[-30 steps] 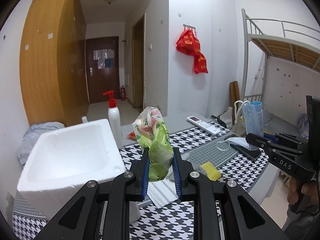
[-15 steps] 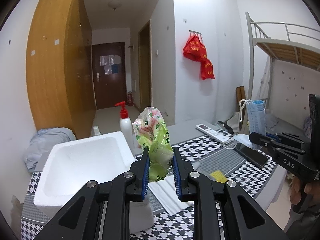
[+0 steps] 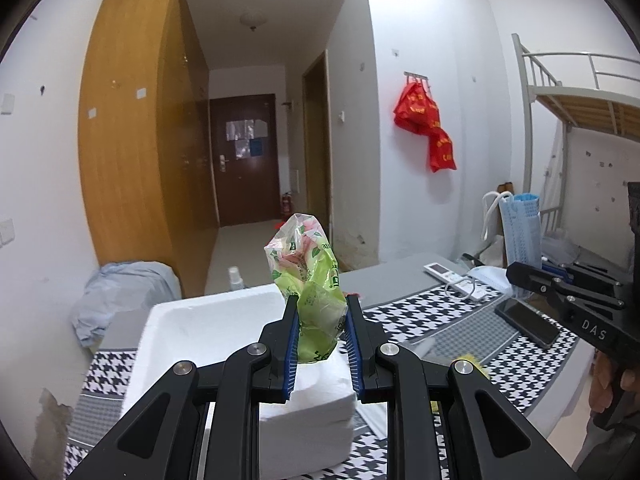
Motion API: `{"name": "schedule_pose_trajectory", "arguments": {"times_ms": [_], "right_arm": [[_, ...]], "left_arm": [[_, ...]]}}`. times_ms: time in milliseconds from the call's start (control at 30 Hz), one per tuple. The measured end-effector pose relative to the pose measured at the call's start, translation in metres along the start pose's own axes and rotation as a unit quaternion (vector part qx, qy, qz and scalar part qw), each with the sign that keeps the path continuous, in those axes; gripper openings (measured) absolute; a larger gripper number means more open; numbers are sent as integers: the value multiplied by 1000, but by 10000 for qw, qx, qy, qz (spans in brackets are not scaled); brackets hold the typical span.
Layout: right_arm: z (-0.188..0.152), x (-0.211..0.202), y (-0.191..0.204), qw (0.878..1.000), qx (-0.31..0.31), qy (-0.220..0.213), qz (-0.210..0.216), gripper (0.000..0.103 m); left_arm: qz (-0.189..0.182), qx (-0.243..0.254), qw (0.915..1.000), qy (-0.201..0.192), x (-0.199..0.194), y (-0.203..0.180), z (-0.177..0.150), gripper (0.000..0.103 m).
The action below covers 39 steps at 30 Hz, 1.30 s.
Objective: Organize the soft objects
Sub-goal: 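Lift the snack bag with the left tool while the right tool carries the mask toward the foam box, then open the left tool to drop the snack bag into the foam box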
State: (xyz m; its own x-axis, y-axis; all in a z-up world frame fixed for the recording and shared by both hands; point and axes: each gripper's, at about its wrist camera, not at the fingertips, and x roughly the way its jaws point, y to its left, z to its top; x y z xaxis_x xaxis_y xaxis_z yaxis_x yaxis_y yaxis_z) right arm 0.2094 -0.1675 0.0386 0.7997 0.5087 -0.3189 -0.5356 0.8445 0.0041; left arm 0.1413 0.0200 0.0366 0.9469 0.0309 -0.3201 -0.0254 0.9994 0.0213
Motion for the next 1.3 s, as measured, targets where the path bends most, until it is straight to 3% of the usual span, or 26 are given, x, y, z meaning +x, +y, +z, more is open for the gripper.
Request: {"name": "schedule_pose_trajectory", "arguments": {"times_ms": [533,1067,1233,1300], "right_arm": [[17,16,30,9983,-285,-120,503,15],[31,35,61,9953,-436,-179,843,15],[32,39,66,9951,-457,-152,863,15],[33,39,67,9950,-478,-151,865,15]], "left_arm": [[477,-144,9988,30,-4,29,0,22],[604,-380,9959,561,27,62,-6,23],[569,-454,9952,661,35,71,-7,34],[612,-492,9949,634,35,74,-9,50]]}}
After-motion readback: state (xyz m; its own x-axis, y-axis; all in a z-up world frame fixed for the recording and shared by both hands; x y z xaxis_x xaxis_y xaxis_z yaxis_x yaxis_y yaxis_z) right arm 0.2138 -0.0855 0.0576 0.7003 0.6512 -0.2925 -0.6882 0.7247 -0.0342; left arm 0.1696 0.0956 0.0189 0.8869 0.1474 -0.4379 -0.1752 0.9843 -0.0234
